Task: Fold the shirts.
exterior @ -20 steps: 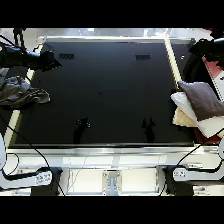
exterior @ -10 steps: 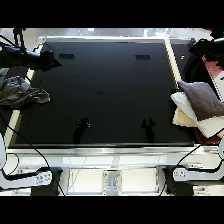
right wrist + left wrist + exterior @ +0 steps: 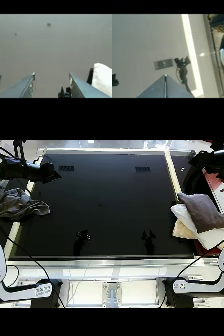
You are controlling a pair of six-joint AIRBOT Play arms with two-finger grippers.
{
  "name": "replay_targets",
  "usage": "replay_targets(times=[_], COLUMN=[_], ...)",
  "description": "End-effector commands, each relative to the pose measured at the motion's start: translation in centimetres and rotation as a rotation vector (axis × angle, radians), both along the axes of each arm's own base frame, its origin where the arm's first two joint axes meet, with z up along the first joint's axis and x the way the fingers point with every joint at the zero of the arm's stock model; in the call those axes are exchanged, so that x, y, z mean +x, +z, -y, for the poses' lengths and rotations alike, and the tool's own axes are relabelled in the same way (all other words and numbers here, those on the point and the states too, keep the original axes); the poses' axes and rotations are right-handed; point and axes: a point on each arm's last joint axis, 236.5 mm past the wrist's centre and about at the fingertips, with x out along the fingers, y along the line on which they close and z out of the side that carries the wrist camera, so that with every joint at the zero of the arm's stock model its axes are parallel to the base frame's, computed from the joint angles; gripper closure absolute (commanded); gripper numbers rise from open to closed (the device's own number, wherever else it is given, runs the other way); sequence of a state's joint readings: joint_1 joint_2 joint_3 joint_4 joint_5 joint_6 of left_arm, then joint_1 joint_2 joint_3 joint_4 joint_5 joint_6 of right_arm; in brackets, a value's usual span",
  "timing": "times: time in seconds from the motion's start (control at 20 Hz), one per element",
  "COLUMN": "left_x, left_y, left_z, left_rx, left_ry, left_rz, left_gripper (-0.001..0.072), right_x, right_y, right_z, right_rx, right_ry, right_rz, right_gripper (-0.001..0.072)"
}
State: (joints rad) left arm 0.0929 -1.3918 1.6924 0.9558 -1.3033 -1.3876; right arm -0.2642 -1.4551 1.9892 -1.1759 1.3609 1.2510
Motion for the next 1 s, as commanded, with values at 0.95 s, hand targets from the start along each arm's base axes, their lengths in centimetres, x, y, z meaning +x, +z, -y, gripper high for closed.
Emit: replay_targets(times=[0.95], left_x=[9.4], left_y=[-8.8], left_z=[-20.6], left_rx=[0.51], left_ry=[0.407], left_rz=[0.096], left_gripper=[0.0431], right_x=[0.0], right_y=[0.0], right_z=[-0.1], right_rx=[0.0], right_ry=[0.001], right_rz=[0.001], right_gripper=[0.0229])
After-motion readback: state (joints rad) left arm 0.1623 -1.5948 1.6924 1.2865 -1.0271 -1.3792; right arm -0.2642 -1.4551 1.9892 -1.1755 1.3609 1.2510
